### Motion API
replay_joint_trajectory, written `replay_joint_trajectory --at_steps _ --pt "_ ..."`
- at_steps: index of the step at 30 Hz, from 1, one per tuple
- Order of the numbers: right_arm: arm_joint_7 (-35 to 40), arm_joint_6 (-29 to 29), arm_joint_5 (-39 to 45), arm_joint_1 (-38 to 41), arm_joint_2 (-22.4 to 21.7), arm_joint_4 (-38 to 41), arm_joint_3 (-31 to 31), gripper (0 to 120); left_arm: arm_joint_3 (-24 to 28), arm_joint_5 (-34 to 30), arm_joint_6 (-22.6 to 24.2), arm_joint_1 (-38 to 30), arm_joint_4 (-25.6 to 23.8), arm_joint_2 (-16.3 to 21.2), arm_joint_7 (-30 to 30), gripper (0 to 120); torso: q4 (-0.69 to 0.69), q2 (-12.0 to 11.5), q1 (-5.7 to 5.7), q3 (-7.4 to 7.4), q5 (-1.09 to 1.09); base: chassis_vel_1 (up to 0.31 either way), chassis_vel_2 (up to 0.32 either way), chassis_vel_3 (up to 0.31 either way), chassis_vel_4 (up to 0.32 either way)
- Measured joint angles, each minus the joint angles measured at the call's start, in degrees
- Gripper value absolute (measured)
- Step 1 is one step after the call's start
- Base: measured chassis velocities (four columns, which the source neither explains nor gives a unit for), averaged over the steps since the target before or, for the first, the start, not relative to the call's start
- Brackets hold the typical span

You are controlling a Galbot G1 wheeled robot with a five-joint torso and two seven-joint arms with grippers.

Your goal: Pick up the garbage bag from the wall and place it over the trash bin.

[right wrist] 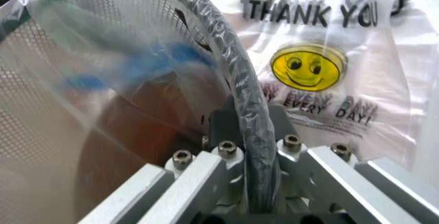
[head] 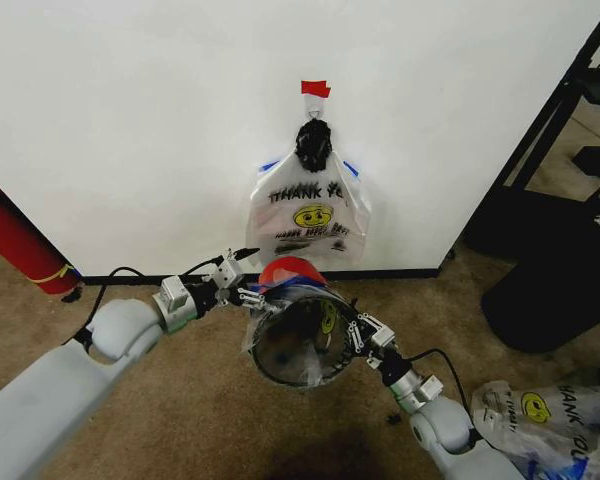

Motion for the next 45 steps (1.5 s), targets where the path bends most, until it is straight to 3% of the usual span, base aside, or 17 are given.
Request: replay_joint_trajectory --at_steps 19,23,24,26,28,29,31,33,36,40,45 --pt "-3.72 1.81 -1.04 -0.78 0.33 0.11 -0.65 0 1.55 0.50 0.68 -2.53 4.59 -4.27 -4.65 100 -0.01 0.00 0.00 0.00 0.00 0.000 0.000 0.000 0.000" --pt "-3.14 0.43 2.56 -0.93 0.45 -0.01 -1.59 0 0.90 -3.12 -0.20 -1.95 3.90 -3.70 -2.79 100 0.00 0.00 0.00 0.00 0.00 0.000 0.000 0.000 0.000" --pt "0.47 -3.32 9.28 -1.39 0.60 0.01 -3.00 0 -0.20 -7.35 -3.51 -1.04 2.16 -3.34 -0.63 100 0.00 0.00 0.00 -0.01 0.00 0.000 0.000 0.000 0.000" --pt "4.13 -6.29 13.47 -1.78 0.83 0.29 -3.92 0 -0.74 -9.90 -5.67 -0.41 1.14 -4.03 -2.26 100 0.00 0.00 0.00 0.00 0.01 0.000 0.000 0.000 0.000" --pt "9.64 -10.29 18.75 -2.42 1.21 1.56 -5.05 0 -1.06 -12.49 -7.64 0.53 -0.13 -5.66 -8.55 100 -0.01 0.00 0.00 0.00 -0.01 0.000 0.000 0.000 0.000" --pt "9.64 -10.29 18.75 -2.42 1.21 1.56 -5.05 0 -1.06 -12.49 -7.64 0.53 -0.13 -5.66 -8.55 100 -0.01 0.00 0.00 0.00 -0.01 0.000 0.000 0.000 0.000" --pt "15.88 -14.12 24.67 -3.04 1.69 3.55 -5.96 0 -1.56 -12.93 -7.97 1.74 -1.68 -7.16 -16.27 100 -0.02 0.00 0.00 -0.01 0.00 0.000 0.000 0.000 0.000" --pt "22.12 -17.50 32.32 -3.42 2.39 6.18 -6.29 0 -2.21 -8.86 -5.93 3.46 -3.22 -8.28 -24.77 100 -0.02 0.00 0.00 -0.01 -0.01 0.000 0.000 0.000 0.000" --pt "27.59 -20.19 41.14 -3.88 3.53 9.00 -5.53 0 -3.26 0.95 -1.11 6.29 -4.49 -8.04 -32.00 100 0.01 0.00 0.00 0.00 -0.02 0.000 0.000 0.000 0.000" --pt "32.30 -21.43 46.94 -4.59 5.16 11.43 -3.96 0 -6.84 7.96 3.05 10.41 -6.11 -6.49 -31.91 100 -0.01 0.00 0.00 -0.01 0.00 0.000 0.000 0.000 0.000" --pt "37.25 -23.40 53.54 -5.24 7.38 15.33 -1.64 0 -8.03 2.19 5.68 16.91 -9.65 -4.55 -27.38 100 0.01 0.00 0.00 -0.01 -0.01 0.000 0.000 0.000 0.000"
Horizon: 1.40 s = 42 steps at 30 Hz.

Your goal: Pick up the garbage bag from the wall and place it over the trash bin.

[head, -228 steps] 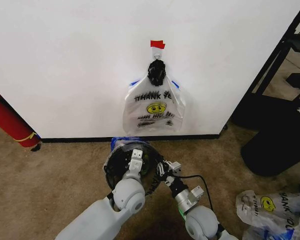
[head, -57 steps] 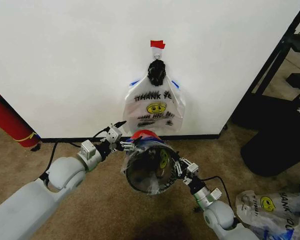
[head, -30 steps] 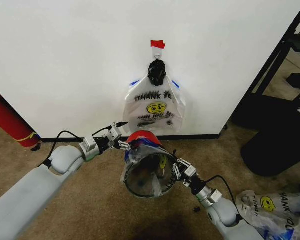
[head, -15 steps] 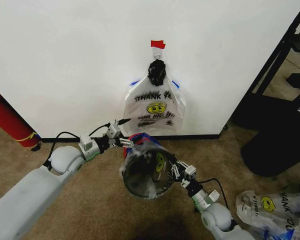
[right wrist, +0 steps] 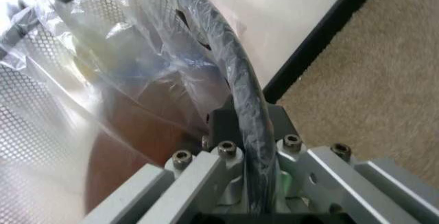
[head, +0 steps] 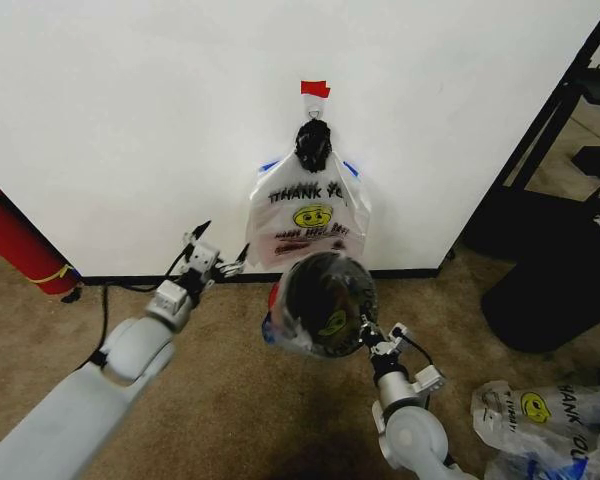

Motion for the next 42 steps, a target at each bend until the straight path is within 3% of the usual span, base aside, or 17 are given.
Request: replay_joint_trajectory --at_steps 4,15,26,29,31,34,35,36,37,38,42 --pt "6.37 -3.75 6.06 0.10 2.76 3.32 2.35 0 1.28 -1.99 2.60 3.02 -1.01 -0.86 2.80 100 -0.01 0.00 0.00 0.00 -0.01 0.000 0.000 0.000 0.000" --pt "7.15 -5.12 6.75 0.05 2.52 3.80 2.80 0 2.81 -6.32 3.70 2.36 -0.73 -1.97 5.80 100 -0.02 0.00 0.00 0.00 0.01 0.000 0.000 0.000 0.000" --pt "7.21 -5.89 2.91 -0.62 3.05 6.02 0.48 0 3.76 -0.28 1.66 0.15 5.15 -3.30 3.52 100 -0.01 0.00 0.00 0.01 0.00 0.000 0.000 0.000 0.000" --pt "10.56 -7.02 -0.14 0.73 3.56 4.29 -0.08 0 1.78 0.77 -5.96 3.47 2.70 -2.17 6.89 100 -0.04 0.00 0.00 0.01 0.00 0.000 0.000 0.000 0.000" --pt "11.28 -7.44 -0.42 1.08 3.52 3.86 -0.18 0 1.01 1.85 -7.41 4.76 1.94 -2.03 7.39 100 -0.03 0.00 0.00 0.01 0.01 0.000 0.000 0.000 0.000" --pt "14.37 -9.84 -1.45 2.64 3.02 2.81 -0.62 0 -3.44 9.53 -15.98 9.87 -0.06 -2.42 10.68 100 0.00 0.00 0.00 0.01 0.00 0.000 0.000 0.000 0.000" --pt "15.55 -10.95 -1.62 3.12 2.76 2.74 -0.74 0 -5.03 11.79 -19.16 11.35 -0.75 -2.77 13.26 100 0.02 0.00 0.00 0.00 0.01 0.000 0.000 0.000 0.000" --pt "17.81 -13.64 -1.61 4.04 2.11 2.78 -0.94 0 -7.66 14.11 -25.76 13.72 -2.11 -3.43 20.31 100 0.02 0.00 0.00 0.00 0.01 0.000 0.000 0.000 0.000" --pt "18.61 -14.78 -1.58 4.38 1.81 2.82 -1.04 0 -8.59 14.35 -28.61 14.47 -2.64 -3.74 23.89 100 0.01 0.00 0.00 0.00 0.01 0.000 0.000 0.000 0.000" --pt "18.61 -14.78 -1.58 4.38 1.81 2.82 -1.04 0 -8.59 14.35 -28.61 14.47 -2.64 -3.74 23.89 100 0.01 0.00 0.00 0.00 0.01 0.000 0.000 0.000 0.000" --pt "20.84 -18.36 -1.80 6.31 0.89 2.25 -1.86 0 -10.65 13.64 -34.30 14.68 -2.78 -5.02 36.34 100 -0.02 0.00 0.00 0.00 0.01 0.000 0.000 0.000 0.000"
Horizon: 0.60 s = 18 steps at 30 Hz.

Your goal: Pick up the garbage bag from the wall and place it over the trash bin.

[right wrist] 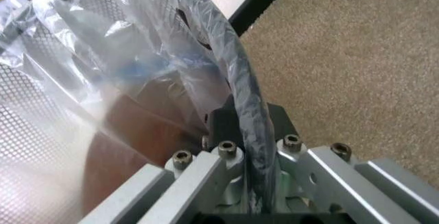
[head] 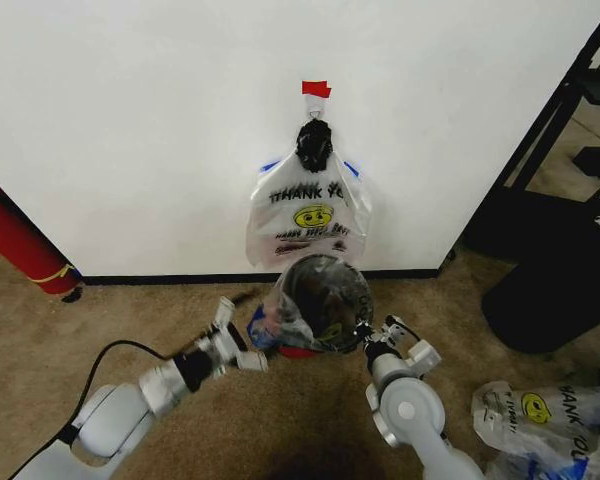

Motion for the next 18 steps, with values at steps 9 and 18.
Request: replay_joint_trajectory --at_steps 9,18 --pt "2.69 -4.02 -3.35 3.10 0.83 -2.74 -1.32 0 0.26 -0.81 0.05 -1.55 4.25 -1.83 0.91 100 0.00 0.00 0.00 0.00 0.00 0.000 0.000 0.000 0.000" --pt "3.27 -6.13 -5.79 5.11 0.42 -3.28 -2.25 14 0.74 -0.06 0.88 -1.95 4.68 -2.37 -0.53 100 0.01 0.00 0.00 0.00 0.00 0.000 0.000 0.000 0.000"
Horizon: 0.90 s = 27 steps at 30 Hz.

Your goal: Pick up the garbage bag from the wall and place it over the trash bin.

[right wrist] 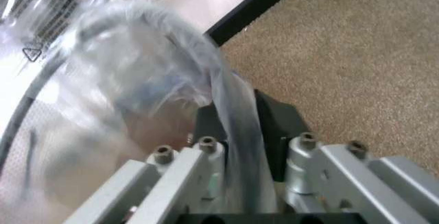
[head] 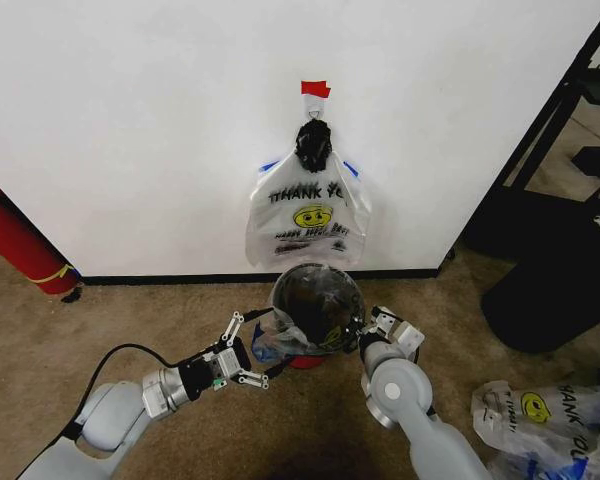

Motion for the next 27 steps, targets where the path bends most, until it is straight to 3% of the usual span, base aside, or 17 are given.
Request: replay_joint_trajectory --at_steps 4,8,17,19,23,25,27 --pt "-0.41 -0.63 -0.63 -0.54 -0.63 0.06 0.02 34 -0.03 0.00 0.11 0.23 0.19 0.14 -0.13 100 0.00 0.00 0.00 0.00 0.00 0.000 0.000 0.000 0.000" --pt "-0.96 -0.64 -1.05 -1.32 -1.05 0.55 0.23 43 -0.11 0.00 -0.06 0.33 0.40 0.19 -0.21 100 -0.01 0.00 0.00 0.00 0.00 0.000 0.000 0.000 0.000" --pt "-0.72 -2.48 -3.98 -4.70 -3.77 3.43 0.38 80 -0.51 0.01 -0.74 1.15 0.11 0.21 -0.42 100 -0.01 0.00 0.00 0.00 0.00 0.000 0.000 0.000 0.000" --pt "-1.15 -3.04 -4.46 -5.26 -4.51 3.52 0.40 84 -0.67 0.03 -0.89 1.32 0.06 0.22 -0.43 100 0.00 0.00 0.00 0.00 0.00 0.000 0.000 0.000 0.000" --pt "-10.25 -1.22 -7.98 -7.62 -7.17 3.15 1.35 99 -1.42 0.07 -1.49 2.02 -0.23 0.09 -0.46 100 0.00 0.00 0.00 0.00 0.00 0.000 0.000 0.000 0.000" --pt "-14.15 0.77 -9.76 -8.31 -7.75 2.74 1.57 99 -1.56 0.07 -1.60 2.19 -0.29 0.04 -0.49 100 -0.01 0.00 0.00 0.00 0.00 0.000 0.000 0.000 0.000" --pt "-22.98 6.08 -12.67 -8.93 -8.45 1.56 1.86 100 -1.73 0.07 -1.84 2.35 -0.30 -0.10 -0.60 100 -0.01 0.00 0.00 0.00 0.00 0.000 0.000 0.000 0.000"
